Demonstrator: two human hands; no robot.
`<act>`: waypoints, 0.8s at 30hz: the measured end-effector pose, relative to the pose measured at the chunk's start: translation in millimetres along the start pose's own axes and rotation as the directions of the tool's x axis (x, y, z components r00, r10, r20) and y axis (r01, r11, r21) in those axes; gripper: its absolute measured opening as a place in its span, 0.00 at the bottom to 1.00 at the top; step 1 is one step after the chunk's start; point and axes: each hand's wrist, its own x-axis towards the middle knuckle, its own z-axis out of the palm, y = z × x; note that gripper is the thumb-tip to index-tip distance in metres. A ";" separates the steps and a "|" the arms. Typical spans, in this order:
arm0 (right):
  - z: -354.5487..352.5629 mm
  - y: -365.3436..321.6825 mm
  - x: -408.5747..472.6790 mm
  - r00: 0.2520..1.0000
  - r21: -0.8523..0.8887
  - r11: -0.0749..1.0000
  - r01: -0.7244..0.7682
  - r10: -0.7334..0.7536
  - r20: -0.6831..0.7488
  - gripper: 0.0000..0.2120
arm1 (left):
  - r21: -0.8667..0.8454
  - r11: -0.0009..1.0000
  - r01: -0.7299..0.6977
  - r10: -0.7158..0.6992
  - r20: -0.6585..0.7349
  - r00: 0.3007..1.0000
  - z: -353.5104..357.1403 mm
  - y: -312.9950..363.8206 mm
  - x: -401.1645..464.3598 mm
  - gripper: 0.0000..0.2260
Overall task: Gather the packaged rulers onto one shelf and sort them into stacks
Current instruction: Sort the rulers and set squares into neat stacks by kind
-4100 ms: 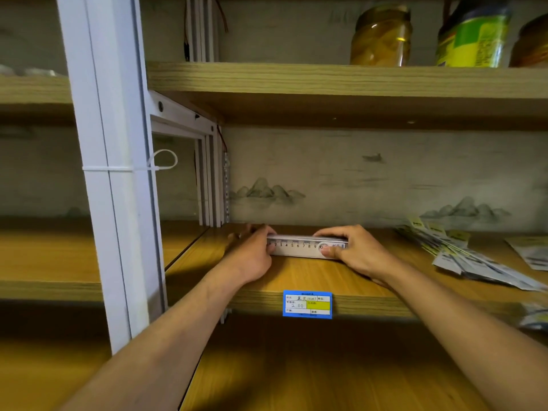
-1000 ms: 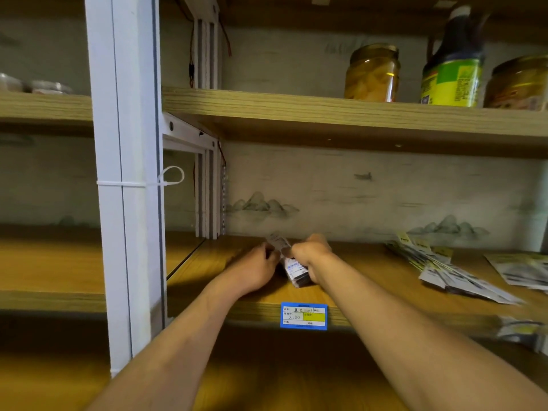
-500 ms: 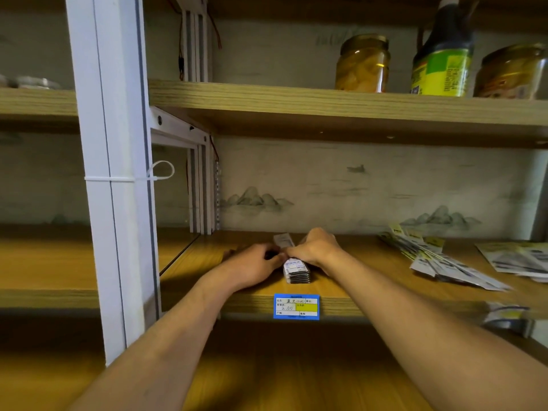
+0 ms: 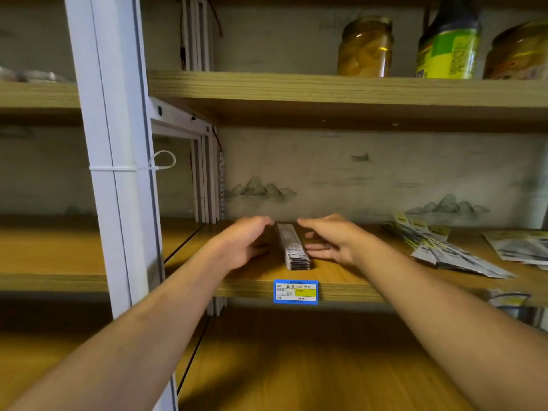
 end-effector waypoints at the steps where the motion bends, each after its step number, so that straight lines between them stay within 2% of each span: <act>1: 0.2 -0.3 -0.1 1.000 0.025 1.000 -0.012 0.011 0.016 0.24 | -0.055 0.997 0.052 -0.051 0.019 0.999 2.1 2.3 -1.4 0.08; 3: 1.5 -0.4 1.9 0.999 0.046 0.999 -0.024 0.023 0.039 0.26 | -0.112 0.985 0.130 -0.120 0.087 0.989 6.2 7.0 -2.2 0.09; 6: 3.5 -3.4 3.3 0.998 0.033 0.999 -0.032 0.030 0.058 0.23 | -0.102 0.979 0.175 -0.159 0.147 0.976 11.2 12.5 -2.3 0.11; 11: 6.1 -3.4 5.2 0.997 0.060 0.998 -0.037 0.033 0.071 0.24 | -0.079 0.978 0.195 -0.182 0.149 0.972 8.0 15.4 0.6 0.16; 18: 27.2 -1.5 9.0 0.996 0.038 0.999 0.011 -0.015 0.090 0.23 | -0.048 0.979 0.196 -0.188 0.144 0.972 0.1 21.0 -3.8 0.13; 21: 27.6 0.0 7.5 0.995 0.016 1.000 0.020 -0.022 0.096 0.20 | 0.081 0.984 0.158 -0.165 0.089 0.982 4.9 20.7 -4.2 0.10; 24: 17.6 -0.1 -3.1 0.990 -0.075 0.991 0.110 -0.102 0.093 0.16 | 0.375 0.927 0.005 -0.012 0.015 1.000 8.5 20.2 2.8 0.12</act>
